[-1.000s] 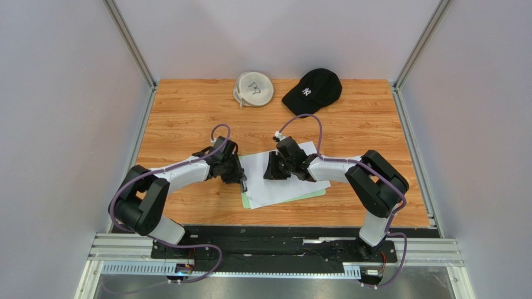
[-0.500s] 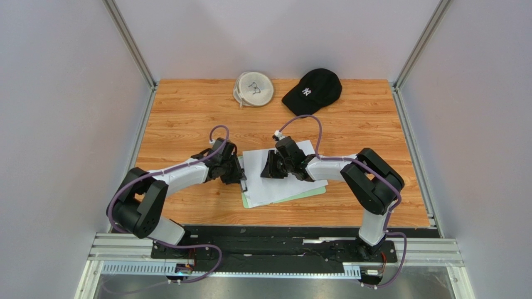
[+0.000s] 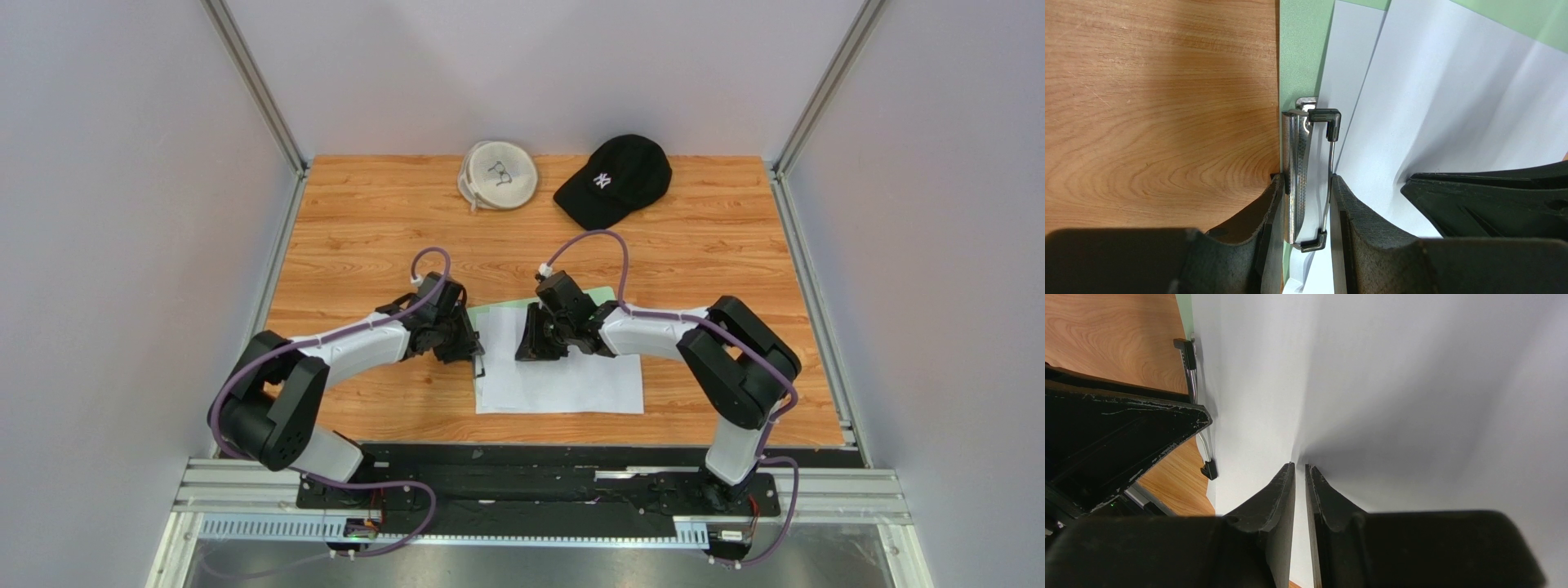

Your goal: Put the files into the folder

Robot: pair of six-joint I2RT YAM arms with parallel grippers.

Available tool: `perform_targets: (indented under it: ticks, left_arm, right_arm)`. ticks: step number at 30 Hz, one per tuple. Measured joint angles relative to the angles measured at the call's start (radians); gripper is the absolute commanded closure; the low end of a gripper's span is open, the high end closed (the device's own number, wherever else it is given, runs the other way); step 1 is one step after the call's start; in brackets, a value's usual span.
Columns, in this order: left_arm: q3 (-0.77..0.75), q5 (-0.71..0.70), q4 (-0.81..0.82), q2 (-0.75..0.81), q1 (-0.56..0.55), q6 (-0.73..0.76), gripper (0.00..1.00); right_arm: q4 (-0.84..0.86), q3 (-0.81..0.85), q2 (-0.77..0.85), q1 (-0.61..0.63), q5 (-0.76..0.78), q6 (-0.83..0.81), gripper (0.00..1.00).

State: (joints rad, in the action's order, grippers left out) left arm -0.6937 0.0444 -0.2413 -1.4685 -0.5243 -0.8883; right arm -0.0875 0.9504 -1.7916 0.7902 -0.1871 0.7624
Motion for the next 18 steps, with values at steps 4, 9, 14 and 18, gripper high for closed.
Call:
perform_targets:
  ticks: [4, 9, 14, 18]
  left_arm:
    - [0.0, -0.001, 0.0, 0.0, 0.0, 0.002, 1.0]
    - [0.0, 0.0, 0.0, -0.002, 0.0, 0.004, 1.0]
    - [0.0, 0.0, 0.0, -0.002, 0.0, 0.005, 1.0]
    - [0.0, -0.001, -0.001, -0.002, 0.0, 0.007, 1.0]
  right_arm:
    - [-0.02, 0.011, 0.002, 0.005, 0.002, -0.04, 0.79]
    - [-0.035, 0.058, -0.034, 0.006, -0.017, -0.136, 0.79]
    - [-0.032, 0.106, -0.072, 0.006, -0.047, -0.207, 0.79]
    - [-0.032, 0.119, -0.081, 0.006, -0.065, -0.249, 0.79]
